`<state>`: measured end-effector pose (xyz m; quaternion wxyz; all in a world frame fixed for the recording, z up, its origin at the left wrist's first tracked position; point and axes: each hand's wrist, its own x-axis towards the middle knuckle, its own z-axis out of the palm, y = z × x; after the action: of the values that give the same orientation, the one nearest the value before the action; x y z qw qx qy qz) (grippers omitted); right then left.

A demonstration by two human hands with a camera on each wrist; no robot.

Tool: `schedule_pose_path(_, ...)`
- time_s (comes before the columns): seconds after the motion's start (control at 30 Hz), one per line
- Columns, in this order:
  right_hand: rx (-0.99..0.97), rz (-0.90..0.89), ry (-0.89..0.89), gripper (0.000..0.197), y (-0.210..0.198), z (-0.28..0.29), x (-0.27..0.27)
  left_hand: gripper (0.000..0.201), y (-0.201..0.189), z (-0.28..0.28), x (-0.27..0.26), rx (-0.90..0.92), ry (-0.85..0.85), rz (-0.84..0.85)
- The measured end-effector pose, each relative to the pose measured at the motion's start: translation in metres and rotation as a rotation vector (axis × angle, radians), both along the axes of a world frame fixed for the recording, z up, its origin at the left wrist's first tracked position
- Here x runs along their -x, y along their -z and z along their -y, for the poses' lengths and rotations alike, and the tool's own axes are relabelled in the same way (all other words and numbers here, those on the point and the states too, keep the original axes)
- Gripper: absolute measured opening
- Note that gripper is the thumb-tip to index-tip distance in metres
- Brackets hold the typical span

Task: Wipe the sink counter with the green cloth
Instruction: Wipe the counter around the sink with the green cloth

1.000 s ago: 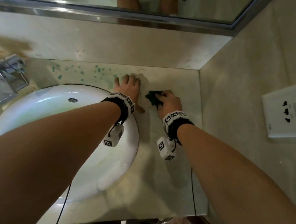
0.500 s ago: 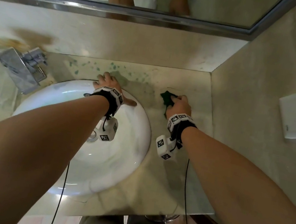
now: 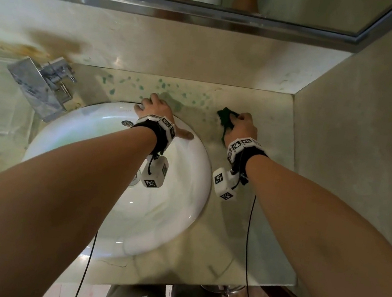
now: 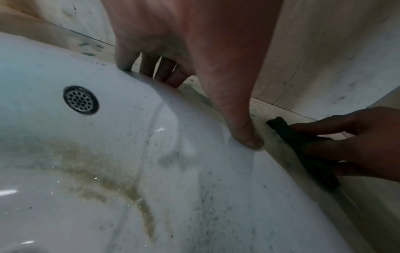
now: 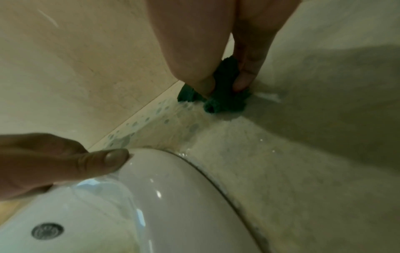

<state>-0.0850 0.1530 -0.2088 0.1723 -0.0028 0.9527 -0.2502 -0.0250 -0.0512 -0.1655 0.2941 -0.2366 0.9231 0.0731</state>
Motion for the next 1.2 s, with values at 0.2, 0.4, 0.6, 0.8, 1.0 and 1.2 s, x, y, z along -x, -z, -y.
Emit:
schedule_pose_path(0.2, -0.045, -0.026, -0.246, 0.044, 0.003, -0.004, -0.007, 0.138, -0.002, 0.000, 0.002, -0.016, 0.005, 0.021)
schedule_pose_path(0.4, -0.084, -0.072, -0.549, 0.043, 0.004, -0.011, -0.027, 0.137, -0.005, 0.000, 0.001, -0.022, 0.006, 0.035)
schedule_pose_path(0.6, 0.029, -0.154, -0.516, 0.040, 0.019, -0.014, -0.036, 0.136, -0.005, 0.001, 0.001, -0.014, -0.007, 0.023)
schedule_pose_path(0.8, 0.015, -0.212, -0.415, 0.037, 0.020, -0.003, -0.009, 0.137, 0.001, 0.001, -0.002, -0.009, -0.004, -0.020)
schedule_pose_path(1.0, -0.195, -0.081, -0.282, 0.029, 0.003, 0.019, 0.053, 0.137, 0.002, 0.002, -0.001, -0.023, -0.003, -0.023)
schedule_pose_path(1.2, -0.272, -0.085, -0.425, 0.053, 0.000, 0.046, 0.051, 0.138, 0.000, 0.001, 0.000, -0.018, -0.007, -0.008)
